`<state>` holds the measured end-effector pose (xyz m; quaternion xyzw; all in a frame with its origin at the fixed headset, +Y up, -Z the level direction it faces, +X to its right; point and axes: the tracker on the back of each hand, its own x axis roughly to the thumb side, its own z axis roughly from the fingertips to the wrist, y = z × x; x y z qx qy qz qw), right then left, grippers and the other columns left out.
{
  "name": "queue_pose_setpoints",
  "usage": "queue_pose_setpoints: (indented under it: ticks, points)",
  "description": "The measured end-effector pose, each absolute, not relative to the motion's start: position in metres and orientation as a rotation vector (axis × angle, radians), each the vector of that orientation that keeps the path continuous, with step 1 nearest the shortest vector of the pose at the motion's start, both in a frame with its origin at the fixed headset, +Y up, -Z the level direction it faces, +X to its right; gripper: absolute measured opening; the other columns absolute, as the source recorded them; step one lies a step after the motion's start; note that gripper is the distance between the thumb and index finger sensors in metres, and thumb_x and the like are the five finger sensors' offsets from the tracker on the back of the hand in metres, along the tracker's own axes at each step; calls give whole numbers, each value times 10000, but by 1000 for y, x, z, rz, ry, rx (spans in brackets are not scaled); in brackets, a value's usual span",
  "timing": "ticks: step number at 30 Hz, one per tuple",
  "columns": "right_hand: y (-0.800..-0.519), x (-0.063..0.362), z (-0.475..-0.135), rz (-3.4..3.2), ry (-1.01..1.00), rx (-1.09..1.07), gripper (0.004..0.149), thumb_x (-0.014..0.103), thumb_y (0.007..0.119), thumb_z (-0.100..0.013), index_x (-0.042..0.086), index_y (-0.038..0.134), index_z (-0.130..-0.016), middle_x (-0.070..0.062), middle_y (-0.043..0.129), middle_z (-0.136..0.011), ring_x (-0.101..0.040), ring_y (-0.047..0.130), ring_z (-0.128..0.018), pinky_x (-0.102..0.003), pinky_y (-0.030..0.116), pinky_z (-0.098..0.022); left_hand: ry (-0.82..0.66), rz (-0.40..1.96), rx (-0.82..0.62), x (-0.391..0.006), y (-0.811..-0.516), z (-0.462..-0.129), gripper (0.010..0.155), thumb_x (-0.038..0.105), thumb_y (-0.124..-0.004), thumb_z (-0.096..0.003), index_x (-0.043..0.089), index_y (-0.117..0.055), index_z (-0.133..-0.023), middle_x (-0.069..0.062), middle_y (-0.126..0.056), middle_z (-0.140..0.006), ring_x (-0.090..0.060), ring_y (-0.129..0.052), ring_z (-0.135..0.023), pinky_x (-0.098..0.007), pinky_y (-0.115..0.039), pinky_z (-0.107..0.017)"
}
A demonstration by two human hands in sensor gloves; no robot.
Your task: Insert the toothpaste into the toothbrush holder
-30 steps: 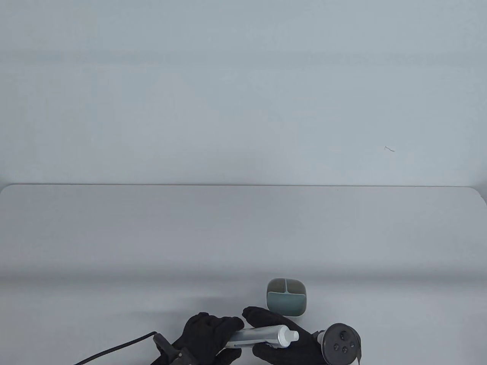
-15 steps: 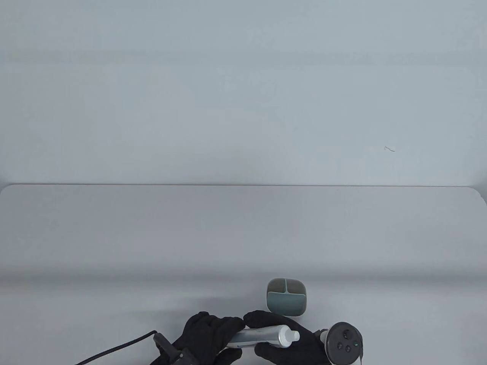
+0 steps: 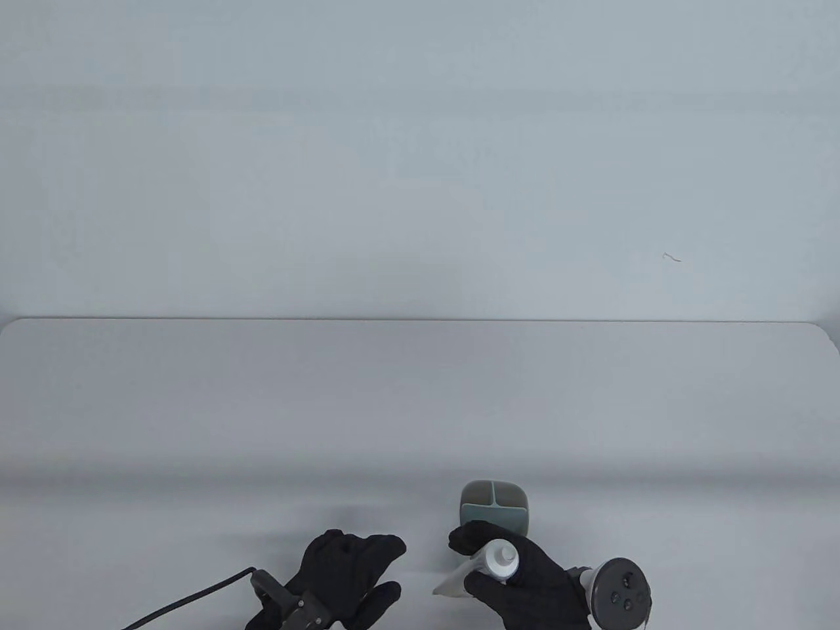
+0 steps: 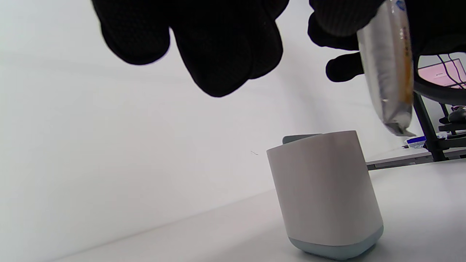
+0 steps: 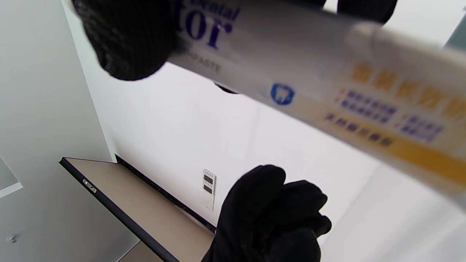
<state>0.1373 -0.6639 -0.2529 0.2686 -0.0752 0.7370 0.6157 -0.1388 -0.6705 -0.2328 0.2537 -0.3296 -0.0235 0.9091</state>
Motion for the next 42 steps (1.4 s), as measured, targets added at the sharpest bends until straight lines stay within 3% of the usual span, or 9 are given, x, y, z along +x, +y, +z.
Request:
queue_pose_setpoints:
  ticks: [9,17,25,29,42]
  points:
    - [-663,163,-255,1606,-243,475,808,526,793,-425,151,504,-1080,-120,658,-1041,-363,705,-956,-626,503,-711,-556,-225,475,-152,-673,-244,806,559,-591,-546,93,-270,-1120,-122,-661,-1136,-377,-831,-951,-623,-695,-649]
    - [-665,178,-260,1597,-287,412,875,584,810,-362,145,530,-1066,-107,691,-1004,-349,732,-926,-630,516,-704,-497,-353,398,-159,-680,-254,828,597,-520,-557,112,-148,-1116,-215,-478,-1213,-544,-628,-1050,-717,-578,-664]
    - [-662,185,-261,1599,-308,388,892,596,810,-348,142,531,-1064,-100,695,-995,-341,733,-923,-629,516,-707,-491,-361,332,-163,-687,-260,834,608,-504,-556,113,-136,-1118,-230,-442,-1220,-569,-597,-1053,-730,-557,-663]
    - [-659,186,-263,1605,-312,376,891,593,809,-350,142,528,-1066,-98,690,-998,-340,728,-928,-628,512,-708,-497,-370,296,-162,-688,-260,798,603,-509,-557,135,-238,-1144,-237,-429,-1222,-571,-587,-1056,-731,-553,-664]
    - [-638,168,-276,1617,-299,440,890,593,806,-356,149,519,-1072,-94,685,-1005,-337,721,-937,-631,505,-713,-520,-345,289,-161,-689,-261,786,600,-517,-555,148,-264,-1145,-228,-446,-1220,-562,-604,-1052,-726,-560,-664]
